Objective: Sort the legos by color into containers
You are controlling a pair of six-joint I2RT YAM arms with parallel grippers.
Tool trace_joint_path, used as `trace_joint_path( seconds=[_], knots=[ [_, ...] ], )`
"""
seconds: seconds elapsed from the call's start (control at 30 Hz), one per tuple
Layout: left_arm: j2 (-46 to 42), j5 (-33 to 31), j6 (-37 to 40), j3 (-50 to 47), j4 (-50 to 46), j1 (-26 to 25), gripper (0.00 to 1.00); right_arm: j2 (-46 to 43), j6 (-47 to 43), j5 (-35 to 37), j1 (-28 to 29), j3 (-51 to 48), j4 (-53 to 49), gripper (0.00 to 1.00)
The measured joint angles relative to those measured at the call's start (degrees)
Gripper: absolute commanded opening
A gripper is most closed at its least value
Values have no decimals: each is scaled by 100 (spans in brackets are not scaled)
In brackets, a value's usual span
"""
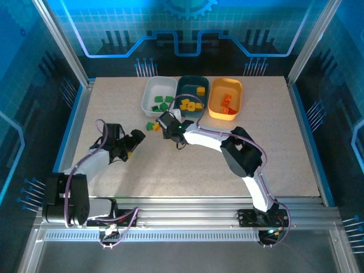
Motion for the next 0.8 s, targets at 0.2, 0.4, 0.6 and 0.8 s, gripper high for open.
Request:
trace_joint_path(
  seconds=[0.2,0.4,0.6,0.8],
  knots=[
    [538,24,339,577,-306,-531,89,-247,-555,-164,-599,46,199,63],
    [868,-450,1062,1781,-918,-905,83,428,-1097,-634,-1668,1342,-219,64],
    [1508,-1005,1672,2662,-1349,-1093,71,1480,-1480,-1084,-2072,2914,-721,68],
    [2168,-1401,2170,3198,-1633,-1303,69,1912,-1648,-1471,-2146,3436,-1226,77]
  ],
)
